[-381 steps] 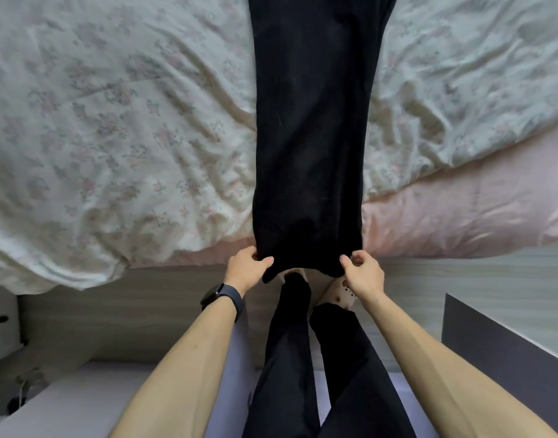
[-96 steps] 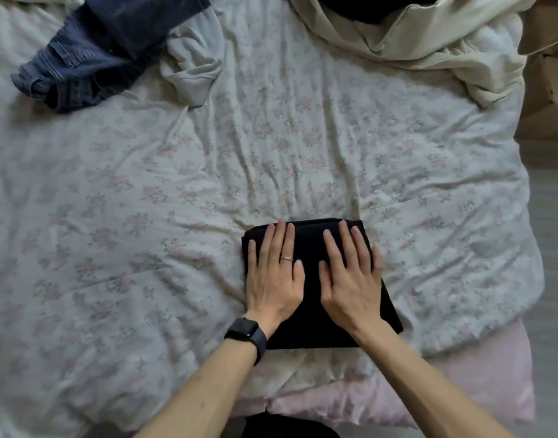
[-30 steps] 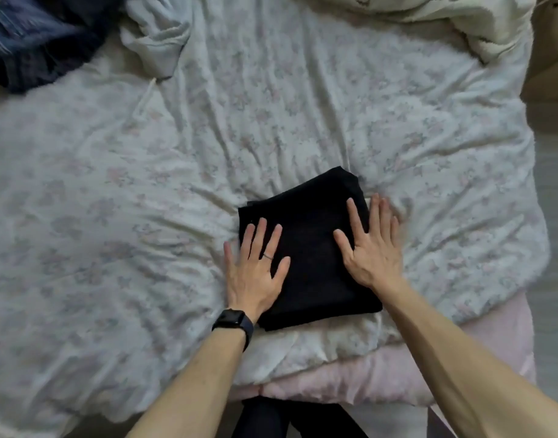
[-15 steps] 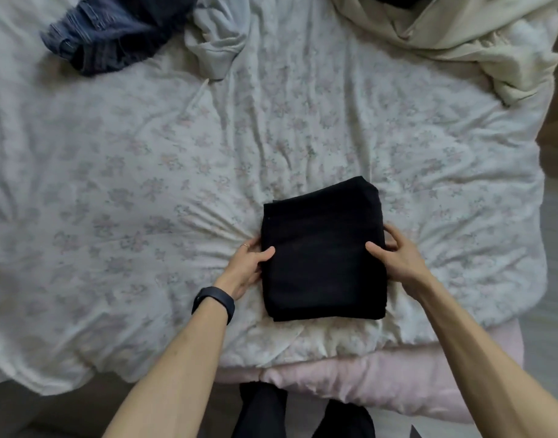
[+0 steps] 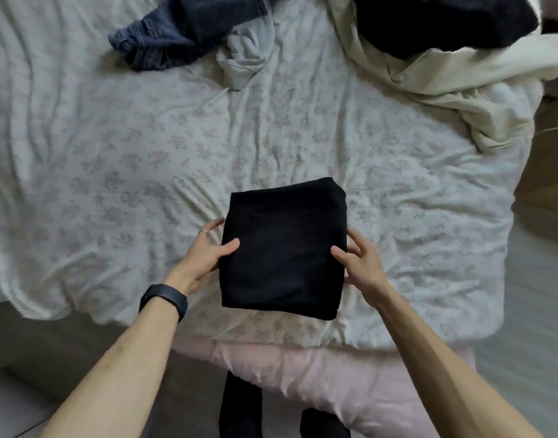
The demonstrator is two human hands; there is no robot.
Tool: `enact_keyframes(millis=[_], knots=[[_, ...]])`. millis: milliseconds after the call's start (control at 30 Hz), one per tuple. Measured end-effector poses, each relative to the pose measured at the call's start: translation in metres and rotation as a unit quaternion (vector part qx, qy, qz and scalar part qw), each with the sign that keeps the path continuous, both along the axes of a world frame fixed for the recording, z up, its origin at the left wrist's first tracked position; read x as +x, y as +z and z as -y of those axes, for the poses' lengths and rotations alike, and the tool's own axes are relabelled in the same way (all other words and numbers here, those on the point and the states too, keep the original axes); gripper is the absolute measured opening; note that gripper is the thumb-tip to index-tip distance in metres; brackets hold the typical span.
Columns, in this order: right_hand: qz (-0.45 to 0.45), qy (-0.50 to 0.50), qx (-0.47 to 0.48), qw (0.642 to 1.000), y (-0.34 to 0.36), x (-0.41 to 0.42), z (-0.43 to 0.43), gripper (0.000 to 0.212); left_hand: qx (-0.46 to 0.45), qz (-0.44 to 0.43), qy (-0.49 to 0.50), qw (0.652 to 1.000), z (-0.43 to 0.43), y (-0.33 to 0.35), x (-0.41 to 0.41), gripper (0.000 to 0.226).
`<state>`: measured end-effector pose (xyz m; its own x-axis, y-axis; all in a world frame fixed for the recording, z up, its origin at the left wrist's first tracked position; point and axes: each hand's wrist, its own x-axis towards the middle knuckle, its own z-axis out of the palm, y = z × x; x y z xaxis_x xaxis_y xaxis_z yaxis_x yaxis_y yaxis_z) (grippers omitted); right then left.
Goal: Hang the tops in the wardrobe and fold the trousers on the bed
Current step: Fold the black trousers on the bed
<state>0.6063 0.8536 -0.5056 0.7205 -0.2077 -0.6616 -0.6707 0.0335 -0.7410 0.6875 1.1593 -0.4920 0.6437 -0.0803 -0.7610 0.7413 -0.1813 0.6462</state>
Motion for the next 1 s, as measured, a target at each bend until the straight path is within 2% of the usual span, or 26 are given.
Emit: enact_keyframes(millis=[167,300,400,467,600,733,1000], knots=[[0.049,0.073,0.078,0.993,0.089,-0.003,-0.005,0.056,0.003,0.048,0.056,0.997,-0.030,0.103,-0.051,0.065],[0.069,0.186,0.115,0.973,0.169,0.004,-0.029,0.056,-0.021,0.058,0.116,0.991,-0.071,0.194,-0.107,0.091],[0.087,0.262,0.125,0.953,0.216,-0.003,-0.061,0.056,-0.025,0.073,0.178,0.981,-0.092,0.247,-0.160,0.070],[0.103,0.291,0.128,0.943,0.239,-0.009,-0.080,0.056,-0.023,0.084,0.206,0.975,-0.102,0.273,-0.195,0.065],[0.141,0.388,0.157,0.897,0.285,-0.041,-0.154,0.057,-0.005,0.137,0.304,0.943,-0.143,0.326,-0.307,0.077],[0.151,0.477,0.182,0.846,0.309,-0.087,-0.214,0.059,0.037,0.152,0.367,0.917,-0.164,0.359,-0.408,0.076],[0.173,0.602,0.274,0.730,0.367,-0.179,-0.318,0.063,0.145,0.200,0.526,0.813,-0.160,0.426,-0.570,0.072]])
